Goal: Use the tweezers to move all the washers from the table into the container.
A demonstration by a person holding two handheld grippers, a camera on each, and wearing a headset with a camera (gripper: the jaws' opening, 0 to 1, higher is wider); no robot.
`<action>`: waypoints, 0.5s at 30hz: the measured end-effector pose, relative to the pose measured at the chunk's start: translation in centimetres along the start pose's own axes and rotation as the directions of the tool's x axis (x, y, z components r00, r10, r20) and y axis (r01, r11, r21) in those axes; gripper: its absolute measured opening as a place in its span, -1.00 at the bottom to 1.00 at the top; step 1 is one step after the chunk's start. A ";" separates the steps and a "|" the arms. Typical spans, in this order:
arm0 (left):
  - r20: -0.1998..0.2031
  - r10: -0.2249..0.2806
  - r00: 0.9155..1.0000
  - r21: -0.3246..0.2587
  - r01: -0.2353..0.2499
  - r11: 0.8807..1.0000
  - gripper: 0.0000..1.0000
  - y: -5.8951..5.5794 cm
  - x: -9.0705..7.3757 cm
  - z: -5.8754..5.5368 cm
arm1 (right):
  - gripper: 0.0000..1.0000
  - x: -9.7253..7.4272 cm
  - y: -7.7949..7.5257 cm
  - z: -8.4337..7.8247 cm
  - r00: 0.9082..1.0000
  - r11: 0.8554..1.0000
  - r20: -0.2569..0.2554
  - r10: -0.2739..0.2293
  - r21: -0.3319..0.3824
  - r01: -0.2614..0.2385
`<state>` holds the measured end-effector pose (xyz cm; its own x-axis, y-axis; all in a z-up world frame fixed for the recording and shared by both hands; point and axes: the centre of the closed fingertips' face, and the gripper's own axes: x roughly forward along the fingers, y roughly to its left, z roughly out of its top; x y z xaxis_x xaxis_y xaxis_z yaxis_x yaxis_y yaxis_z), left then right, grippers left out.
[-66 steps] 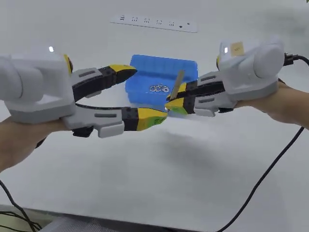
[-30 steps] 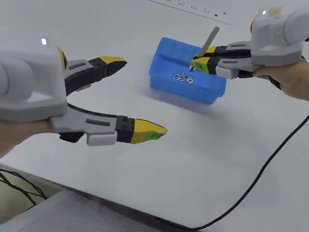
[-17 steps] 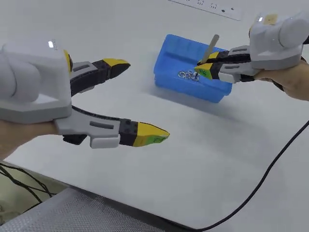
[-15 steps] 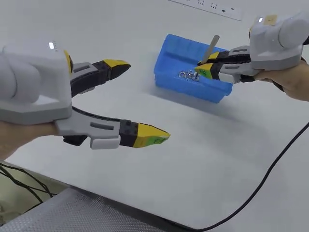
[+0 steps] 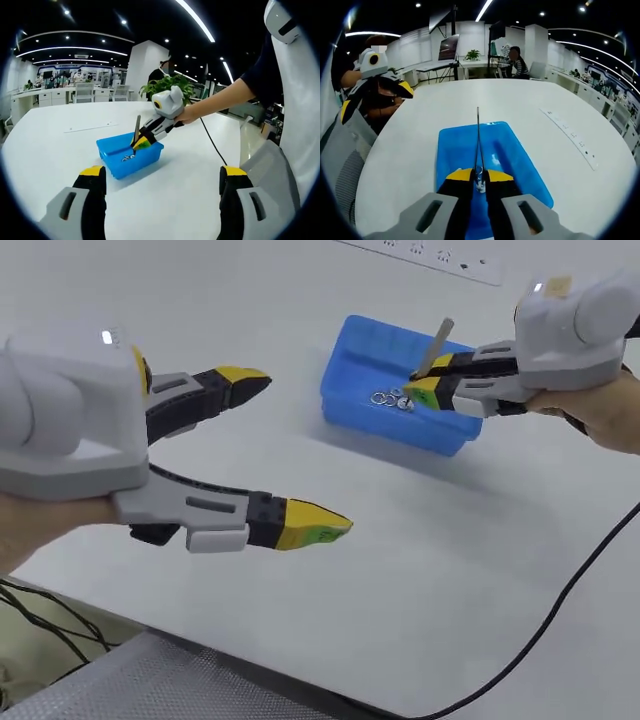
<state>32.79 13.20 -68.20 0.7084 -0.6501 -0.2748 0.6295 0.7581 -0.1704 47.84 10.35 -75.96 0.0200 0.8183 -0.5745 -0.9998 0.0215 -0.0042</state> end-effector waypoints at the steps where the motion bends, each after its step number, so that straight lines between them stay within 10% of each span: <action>1: 0.001 0.000 1.000 -0.001 0.000 1.000 0.99 0.0 0.0 0.0 | -0.80 -0.1 0.0 0.2 1.000 1.000 0.002 -0.004 -0.002 0.004; 15: 0.043 -0.020 0.999 0.051 0.017 0.999 0.71 2.2 2.2 3.8 | -0.84 -1.5 0.7 1.6 0.999 0.999 0.006 -0.032 -0.022 0.032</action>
<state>36.94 13.22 -65.60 0.7091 -0.6664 -0.2303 0.6571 0.7430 -0.1271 47.15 10.10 -73.78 0.0524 0.8207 -0.5690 -0.9985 0.0351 -0.0412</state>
